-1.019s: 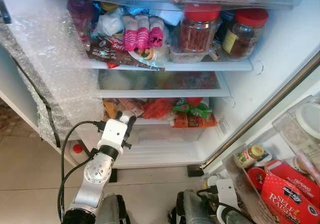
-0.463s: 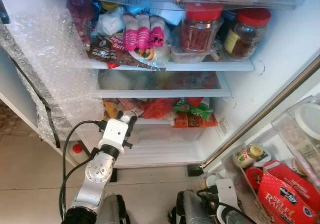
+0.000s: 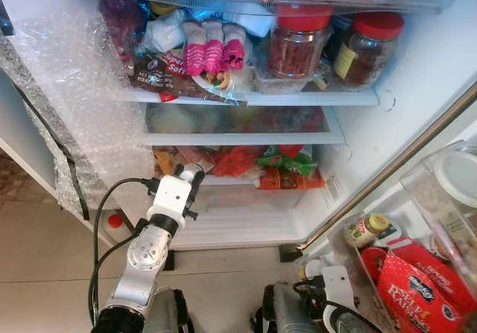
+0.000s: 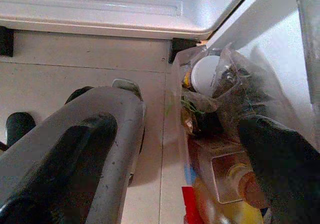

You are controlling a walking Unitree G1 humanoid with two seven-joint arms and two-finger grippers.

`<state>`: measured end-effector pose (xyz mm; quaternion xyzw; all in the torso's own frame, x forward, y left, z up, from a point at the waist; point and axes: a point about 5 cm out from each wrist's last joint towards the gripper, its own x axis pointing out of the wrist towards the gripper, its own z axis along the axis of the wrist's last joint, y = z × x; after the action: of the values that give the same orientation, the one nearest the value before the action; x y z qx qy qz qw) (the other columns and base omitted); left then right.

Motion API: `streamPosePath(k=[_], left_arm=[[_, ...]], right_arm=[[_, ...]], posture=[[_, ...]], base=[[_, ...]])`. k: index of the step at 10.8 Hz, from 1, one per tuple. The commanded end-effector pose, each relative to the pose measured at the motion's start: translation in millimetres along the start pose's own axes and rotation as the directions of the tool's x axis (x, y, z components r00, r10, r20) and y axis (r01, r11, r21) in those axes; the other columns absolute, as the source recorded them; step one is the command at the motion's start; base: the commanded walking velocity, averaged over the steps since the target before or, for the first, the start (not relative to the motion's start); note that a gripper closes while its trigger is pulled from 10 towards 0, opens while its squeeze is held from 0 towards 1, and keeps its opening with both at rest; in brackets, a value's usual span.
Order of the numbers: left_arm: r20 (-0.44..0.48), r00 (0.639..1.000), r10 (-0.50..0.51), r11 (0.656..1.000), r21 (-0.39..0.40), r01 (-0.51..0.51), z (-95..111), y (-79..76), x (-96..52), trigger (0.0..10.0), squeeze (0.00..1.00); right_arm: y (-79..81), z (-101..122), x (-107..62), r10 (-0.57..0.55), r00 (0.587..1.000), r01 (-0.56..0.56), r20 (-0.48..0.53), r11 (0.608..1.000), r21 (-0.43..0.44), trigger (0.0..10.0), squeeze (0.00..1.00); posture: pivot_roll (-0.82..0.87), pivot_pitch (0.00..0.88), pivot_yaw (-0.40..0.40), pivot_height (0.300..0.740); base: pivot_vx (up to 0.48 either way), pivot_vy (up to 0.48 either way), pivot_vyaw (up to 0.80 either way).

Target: Restocking fridge

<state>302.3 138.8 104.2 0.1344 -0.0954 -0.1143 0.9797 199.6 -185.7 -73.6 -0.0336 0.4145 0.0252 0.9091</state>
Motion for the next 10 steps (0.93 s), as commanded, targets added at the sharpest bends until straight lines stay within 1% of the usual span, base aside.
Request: streamPosePath(k=[1,5,10], left_arm=[[0.029,1.0,-0.008,1.0,0.0,0.008,4.1,-3.1,2.0,10.0,0.0],[0.036,0.999,-0.016,1.0,0.007,0.016,4.9,-3.7,2.2,10.0,0.0],[0.044,0.999,-0.01,1.0,0.014,0.009,6.0,-3.2,3.0,10.0,0.0]], right_arm=[[4.8,-40.1,-9.5,0.013,0.989,-0.012,-0.147,1.0,0.004,10.0,0.0],[5.4,-40.1,-9.4,0.015,0.989,-0.015,-0.148,1.0,0.003,10.0,0.0],[6.1,-40.3,-9.4,0.021,0.988,-0.022,-0.15,1.0,0.0,10.0,0.0]], posture=[[-0.14,0.213,-0.062,0.629],[-0.14,0.213,-0.061,0.629],[-0.14,0.209,-0.059,0.629]], base=[[0.0,0.0,0.0],[0.0,0.0,0.0],[0.25,0.0,0.0]])
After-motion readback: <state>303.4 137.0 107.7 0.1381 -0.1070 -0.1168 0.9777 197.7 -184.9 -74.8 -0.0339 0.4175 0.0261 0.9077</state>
